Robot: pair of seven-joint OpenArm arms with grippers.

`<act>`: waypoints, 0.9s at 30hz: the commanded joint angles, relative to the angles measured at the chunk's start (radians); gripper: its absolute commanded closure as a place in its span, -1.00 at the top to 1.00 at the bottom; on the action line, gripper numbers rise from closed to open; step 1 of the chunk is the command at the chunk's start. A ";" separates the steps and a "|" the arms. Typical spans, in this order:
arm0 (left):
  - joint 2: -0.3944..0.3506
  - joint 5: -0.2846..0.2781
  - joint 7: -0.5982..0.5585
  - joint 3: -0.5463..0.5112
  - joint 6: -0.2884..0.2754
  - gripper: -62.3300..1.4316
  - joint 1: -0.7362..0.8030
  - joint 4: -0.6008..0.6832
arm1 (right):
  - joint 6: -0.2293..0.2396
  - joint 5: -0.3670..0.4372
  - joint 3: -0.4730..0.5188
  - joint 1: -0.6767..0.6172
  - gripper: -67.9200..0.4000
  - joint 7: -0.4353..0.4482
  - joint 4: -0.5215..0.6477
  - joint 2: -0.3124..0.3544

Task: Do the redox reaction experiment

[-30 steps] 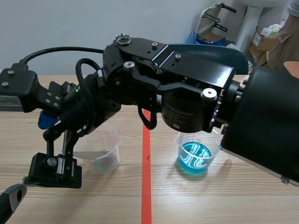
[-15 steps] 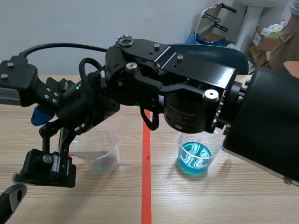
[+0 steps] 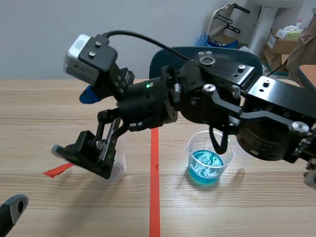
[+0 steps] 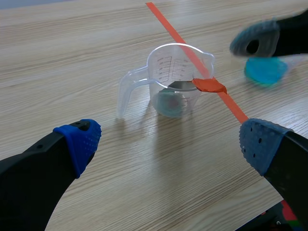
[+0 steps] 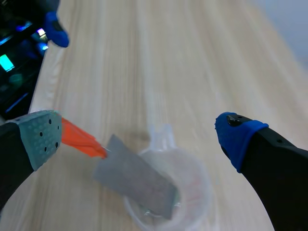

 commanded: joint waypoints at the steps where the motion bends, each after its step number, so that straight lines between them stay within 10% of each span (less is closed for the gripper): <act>1: 0.007 -0.003 -0.017 -0.004 0.002 0.98 -0.003 0.010 | -0.020 0.012 0.034 -0.003 0.98 0.036 0.053 0.031; 11: 0.007 -0.007 -0.042 -0.071 0.033 0.98 0.055 0.010 | -0.179 0.002 0.269 -0.263 0.98 0.130 0.270 0.196; 27: 0.007 -0.071 0.076 -0.354 -0.007 0.98 0.150 0.076 | -0.220 -0.095 0.755 -0.883 0.98 0.032 0.666 0.200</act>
